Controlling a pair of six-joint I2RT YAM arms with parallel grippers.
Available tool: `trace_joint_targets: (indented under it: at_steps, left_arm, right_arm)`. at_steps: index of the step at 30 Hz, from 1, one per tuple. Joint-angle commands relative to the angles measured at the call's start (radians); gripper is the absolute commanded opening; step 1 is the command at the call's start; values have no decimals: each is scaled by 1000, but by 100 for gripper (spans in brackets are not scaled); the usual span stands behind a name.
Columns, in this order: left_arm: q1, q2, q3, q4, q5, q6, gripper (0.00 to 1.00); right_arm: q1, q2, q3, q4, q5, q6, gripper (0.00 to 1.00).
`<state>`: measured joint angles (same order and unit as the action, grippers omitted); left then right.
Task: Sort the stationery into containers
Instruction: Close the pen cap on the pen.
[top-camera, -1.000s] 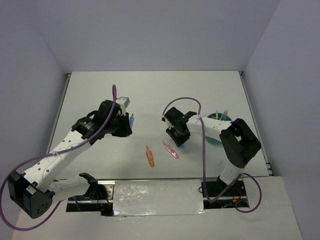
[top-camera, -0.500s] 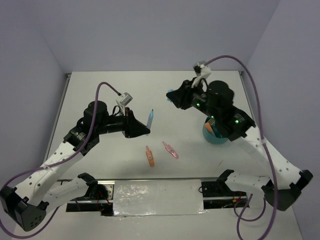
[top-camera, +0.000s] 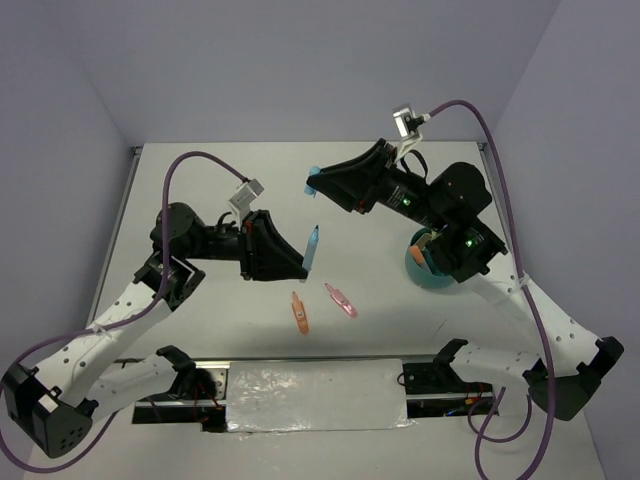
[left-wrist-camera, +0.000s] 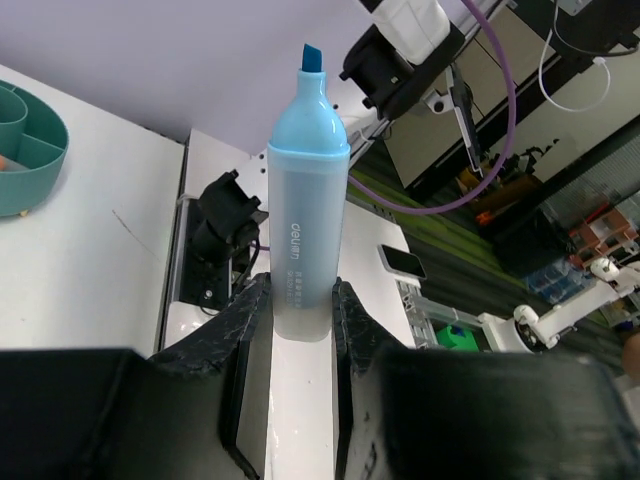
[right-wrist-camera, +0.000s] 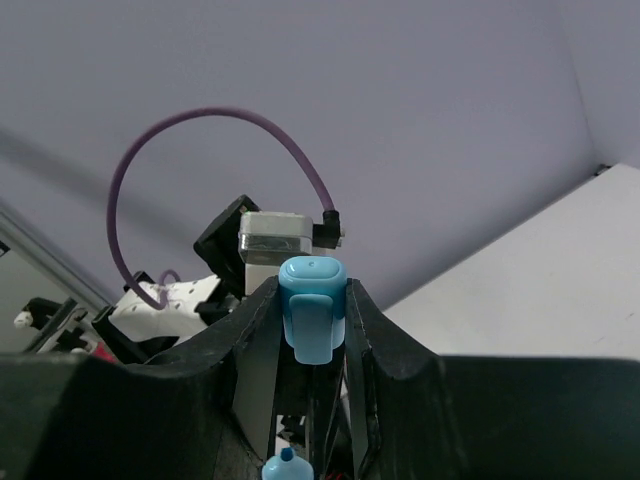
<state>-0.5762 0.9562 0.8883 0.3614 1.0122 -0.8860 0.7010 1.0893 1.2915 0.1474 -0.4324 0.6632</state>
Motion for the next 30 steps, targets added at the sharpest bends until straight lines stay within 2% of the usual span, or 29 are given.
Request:
trace_joint_targets:
  at_steps: [1,12,20,30]
  left_arm:
    - [-7,-14,43,71,58,-4,0]
    - [-5,-31,87,-78,14,116,0]
    - [-5,-20,89,-65,14,108,0]
    - [-5,-17,78,-44,19,91,0]
  right_arm:
    - [11,-11,-9,95,-52,36,6]
    - [23,-58,-66,28,-120,36,7]
    - [40,-127,-147,29,-117,44,7]
    - [40,-151,-140,11,-74,27,7]
